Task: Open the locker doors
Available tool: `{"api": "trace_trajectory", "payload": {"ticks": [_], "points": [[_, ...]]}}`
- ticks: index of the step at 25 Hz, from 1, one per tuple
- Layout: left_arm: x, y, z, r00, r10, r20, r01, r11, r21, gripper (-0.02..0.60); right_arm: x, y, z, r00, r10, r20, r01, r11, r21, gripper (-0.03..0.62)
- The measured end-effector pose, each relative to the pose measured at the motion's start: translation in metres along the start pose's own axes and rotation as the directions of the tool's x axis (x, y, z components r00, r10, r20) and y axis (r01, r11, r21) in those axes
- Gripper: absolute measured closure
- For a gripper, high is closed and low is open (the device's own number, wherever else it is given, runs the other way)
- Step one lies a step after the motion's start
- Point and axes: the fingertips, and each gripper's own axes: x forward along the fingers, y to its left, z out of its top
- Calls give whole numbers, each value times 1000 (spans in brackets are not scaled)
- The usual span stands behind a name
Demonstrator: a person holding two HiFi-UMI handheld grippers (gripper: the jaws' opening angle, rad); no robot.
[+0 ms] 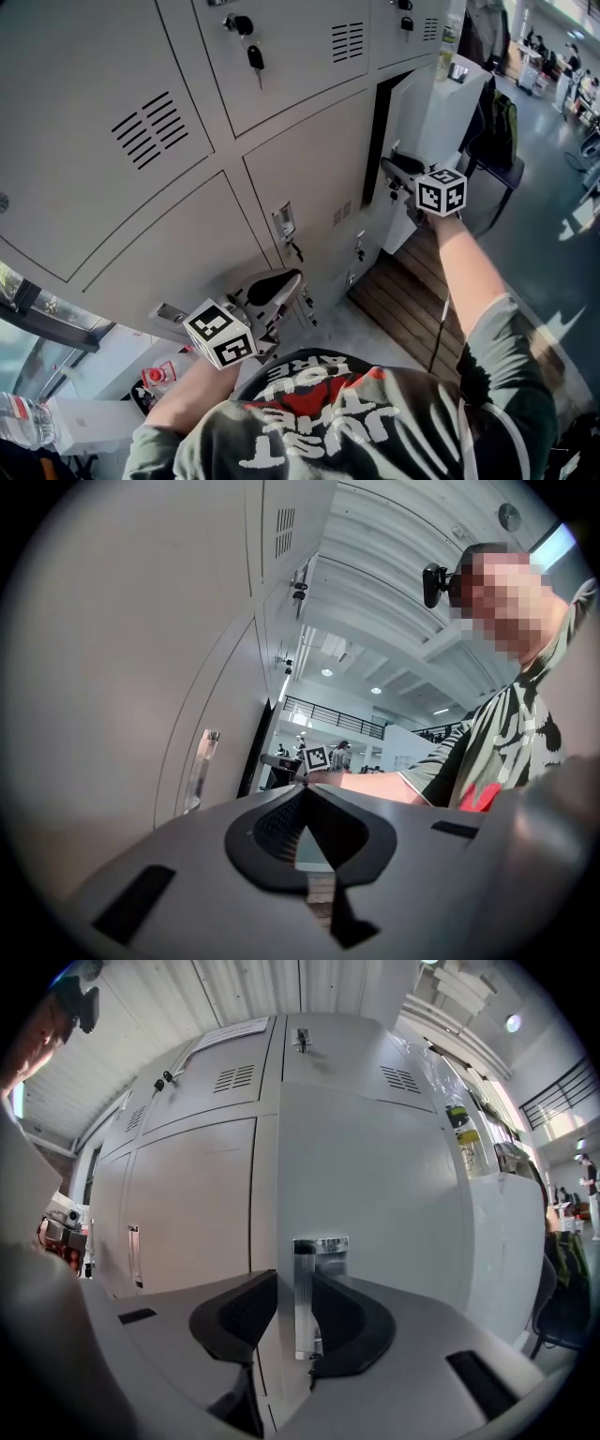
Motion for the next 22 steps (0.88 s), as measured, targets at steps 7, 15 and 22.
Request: {"api": "trace_trajectory", "payload": {"ticks": [7, 15, 22], "points": [[7, -7, -4, 999, -27, -17, 27, 1000, 3, 574, -27, -6, -4, 999, -33, 21, 33, 999, 8, 459], [17, -13, -7, 998, -54, -23, 54, 999, -2, 574, -60, -17, -7, 994, -102, 42, 102, 995, 3, 451], [25, -17, -9, 997, -66, -26, 65, 998, -9, 574, -90, -34, -16, 978, -201, 48, 201, 980, 5, 451]]}}
